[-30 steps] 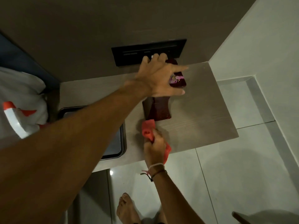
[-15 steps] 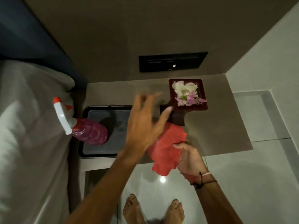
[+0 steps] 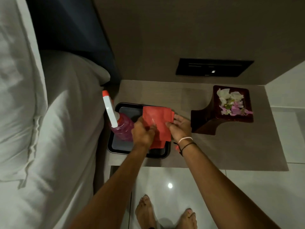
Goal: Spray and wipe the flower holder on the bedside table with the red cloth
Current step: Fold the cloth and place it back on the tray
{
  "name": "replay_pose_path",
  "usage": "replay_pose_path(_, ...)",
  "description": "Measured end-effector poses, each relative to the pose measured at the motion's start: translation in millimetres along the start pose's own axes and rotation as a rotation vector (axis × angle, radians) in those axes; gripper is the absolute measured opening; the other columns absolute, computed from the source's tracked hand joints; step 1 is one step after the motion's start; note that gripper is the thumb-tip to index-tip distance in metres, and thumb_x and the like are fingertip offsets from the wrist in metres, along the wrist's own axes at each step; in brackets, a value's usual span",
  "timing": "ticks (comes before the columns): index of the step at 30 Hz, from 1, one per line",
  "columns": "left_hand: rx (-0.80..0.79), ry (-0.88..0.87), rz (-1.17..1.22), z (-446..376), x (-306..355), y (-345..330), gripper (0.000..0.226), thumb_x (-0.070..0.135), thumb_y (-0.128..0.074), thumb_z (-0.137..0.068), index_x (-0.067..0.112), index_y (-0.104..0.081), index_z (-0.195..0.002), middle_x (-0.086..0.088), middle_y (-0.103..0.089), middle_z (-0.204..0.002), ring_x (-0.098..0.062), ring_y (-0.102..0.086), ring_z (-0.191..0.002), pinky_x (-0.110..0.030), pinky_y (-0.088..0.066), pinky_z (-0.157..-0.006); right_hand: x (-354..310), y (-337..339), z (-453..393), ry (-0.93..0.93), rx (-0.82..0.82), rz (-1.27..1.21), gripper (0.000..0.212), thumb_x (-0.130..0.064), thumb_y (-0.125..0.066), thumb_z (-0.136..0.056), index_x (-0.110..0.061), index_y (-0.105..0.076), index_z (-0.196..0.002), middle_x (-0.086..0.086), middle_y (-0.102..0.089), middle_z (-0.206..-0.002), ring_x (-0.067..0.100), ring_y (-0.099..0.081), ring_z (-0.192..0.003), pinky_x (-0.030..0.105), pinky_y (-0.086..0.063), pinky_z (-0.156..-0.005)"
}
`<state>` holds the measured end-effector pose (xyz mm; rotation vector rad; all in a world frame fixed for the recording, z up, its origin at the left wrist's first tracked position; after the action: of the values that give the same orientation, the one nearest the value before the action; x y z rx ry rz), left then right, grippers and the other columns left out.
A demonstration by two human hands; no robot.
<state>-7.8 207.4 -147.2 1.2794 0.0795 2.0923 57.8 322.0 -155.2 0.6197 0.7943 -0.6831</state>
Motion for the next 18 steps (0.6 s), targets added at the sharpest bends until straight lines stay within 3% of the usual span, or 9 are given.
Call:
replay_pose_path(3,-0.04,-0.042,-0.151,-3.0,0.6,-9.8,0.04,0.0,-0.06,-0.093,0.008,-0.054,-0.132,-0.013,-0.069,-0.119,-0.026,-0.064,-0.105,-0.028,-0.046,-0.09,5.1,-0.5,0.8,0.097,-0.002,0.139,0.036,0.01,-0.062,-0.083,-0.002,-0.069,-0.117,0.007,-0.074,-0.098,0.023,-0.069,-0.089,0.03,-0.057,-0.082)
replay_pose_path(6,-0.063,-0.08,-0.308,-0.6,-3.4,-10.1,0.051,-0.004,-0.053,-0.094,0.003,-0.044,-0.144,-0.019,-0.063,-0.129,-0.037,-0.061,-0.118,-0.032,-0.05,-0.097,5.5,1.7,3.3,0.175,-0.004,0.216,0.04,0.013,-0.061,-0.081,0.0,-0.067,-0.119,-0.016,-0.061,-0.076,0.009,-0.063,-0.075,0.004,-0.048,-0.065)
replay_pose_path(8,-0.067,-0.14,-0.305,12.4,-4.3,-5.5,0.057,0.0,-0.049,-0.099,0.006,-0.034,-0.153,-0.015,-0.054,-0.137,-0.033,-0.057,-0.123,-0.02,-0.047,-0.099,8.5,6.5,4.2,0.179,0.013,0.237,0.041,0.011,-0.062,-0.083,-0.002,-0.065,-0.122,-0.014,-0.058,-0.077,0.005,-0.058,-0.072,-0.006,-0.042,-0.058)
replay_pose_path(10,-0.119,-0.225,-0.272,36.4,-9.2,3.0,0.047,0.008,-0.049,-0.102,0.011,-0.042,-0.148,-0.005,-0.057,-0.13,-0.019,-0.061,-0.111,-0.009,-0.05,-0.089,17.7,15.0,7.4,0.156,0.036,0.256,0.037,0.003,-0.063,-0.087,-0.004,-0.064,-0.123,-0.006,-0.061,-0.09,0.01,-0.06,-0.081,-0.008,-0.038,-0.058)
replay_pose_path(12,-0.183,-0.265,-0.371,63.0,-24.0,18.5,0.026,0.016,-0.056,-0.1,0.016,-0.064,-0.125,-0.003,-0.072,-0.112,-0.013,-0.069,-0.091,-0.021,-0.059,-0.079,33.6,21.6,12.5,0.127,0.08,0.271,0.027,-0.002,-0.064,-0.087,-0.002,-0.067,-0.114,-0.002,-0.063,-0.097,0.016,-0.063,-0.092,-0.002,-0.041,-0.062)
replay_pose_path(15,-0.075,-0.193,-0.44,88.9,-53.3,60.3,0.012,0.021,-0.065,-0.093,0.021,-0.077,-0.097,0.003,-0.079,-0.086,-0.011,-0.073,-0.076,-0.032,-0.061,-0.07,56.6,23.2,25.6,0.028,0.082,0.268,0.015,-0.002,-0.068,-0.081,-0.007,-0.069,-0.096,0.0,-0.066,-0.078,0.026,-0.067,-0.085,0.03,-0.054,-0.079)
replay_pose_path(18,0.142,-0.067,-0.388,80.9,-72.0,98.4,0.014,0.013,-0.068,-0.091,0.015,-0.075,-0.102,-0.008,-0.078,-0.094,-0.021,-0.074,-0.082,-0.034,-0.06,-0.074,70.8,15.5,38.0,-0.057,-0.006,0.319,0.017,-0.008,-0.079,-0.075,-0.017,-0.064,-0.074,-0.003,-0.065,-0.068,0.023,-0.066,-0.076,0.044,-0.057,-0.086)
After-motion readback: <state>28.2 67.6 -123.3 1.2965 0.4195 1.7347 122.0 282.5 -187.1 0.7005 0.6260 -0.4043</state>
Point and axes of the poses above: each hand's wrist, its own z-axis away from the middle knuckle, its own y-axis out of the back of the hand, x = y × z, the point moved 1 cm from there along -z, towards the middle knuckle
